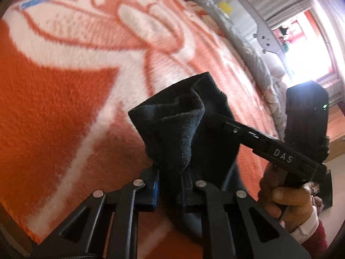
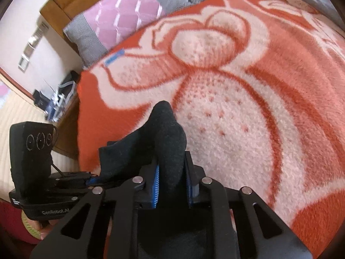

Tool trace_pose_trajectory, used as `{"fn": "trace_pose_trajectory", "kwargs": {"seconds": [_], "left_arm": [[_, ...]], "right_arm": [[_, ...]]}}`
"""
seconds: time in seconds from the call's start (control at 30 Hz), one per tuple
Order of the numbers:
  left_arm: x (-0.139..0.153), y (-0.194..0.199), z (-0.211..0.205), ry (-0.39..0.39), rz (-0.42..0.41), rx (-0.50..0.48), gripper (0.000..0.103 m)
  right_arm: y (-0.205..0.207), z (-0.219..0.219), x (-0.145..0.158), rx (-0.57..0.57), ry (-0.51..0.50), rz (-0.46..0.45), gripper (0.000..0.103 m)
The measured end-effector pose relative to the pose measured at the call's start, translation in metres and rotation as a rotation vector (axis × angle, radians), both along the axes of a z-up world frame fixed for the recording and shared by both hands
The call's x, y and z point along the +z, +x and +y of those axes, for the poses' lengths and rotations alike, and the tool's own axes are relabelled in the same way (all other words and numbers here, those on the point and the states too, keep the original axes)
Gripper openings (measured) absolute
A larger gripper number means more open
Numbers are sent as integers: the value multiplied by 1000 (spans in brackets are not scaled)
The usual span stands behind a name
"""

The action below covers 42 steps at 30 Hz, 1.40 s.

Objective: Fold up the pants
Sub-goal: 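Lift the gripped end with both grippers and fold it over the bundle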

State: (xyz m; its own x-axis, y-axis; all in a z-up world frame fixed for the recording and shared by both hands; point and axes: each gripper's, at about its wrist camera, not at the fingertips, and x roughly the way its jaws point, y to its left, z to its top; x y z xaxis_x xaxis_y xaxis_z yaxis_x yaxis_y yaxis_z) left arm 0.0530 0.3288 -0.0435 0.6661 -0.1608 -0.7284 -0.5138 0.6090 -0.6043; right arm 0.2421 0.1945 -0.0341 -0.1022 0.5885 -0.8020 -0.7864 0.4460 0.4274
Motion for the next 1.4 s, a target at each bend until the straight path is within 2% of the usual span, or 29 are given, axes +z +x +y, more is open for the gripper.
{"fn": "trace_pose_trajectory", "kwargs": {"seconds": [0.3,0.6,1.03,1.4], "left_arm": [[76,-2,-49,61,-150,-105,13],[116,10,-125,109,-239,-289,13],[123,25,-235,136,-255,-541,13],[87,37,-318,204,-170,-733,13]], "right_arm": [[-14,-76,66,-117,222,-15,20],[-43,-174,97,-242,367,-76,20],[-75,-289,94,-456,436,-102,20],[-100,-369,53,-634,419,-68,20]]}}
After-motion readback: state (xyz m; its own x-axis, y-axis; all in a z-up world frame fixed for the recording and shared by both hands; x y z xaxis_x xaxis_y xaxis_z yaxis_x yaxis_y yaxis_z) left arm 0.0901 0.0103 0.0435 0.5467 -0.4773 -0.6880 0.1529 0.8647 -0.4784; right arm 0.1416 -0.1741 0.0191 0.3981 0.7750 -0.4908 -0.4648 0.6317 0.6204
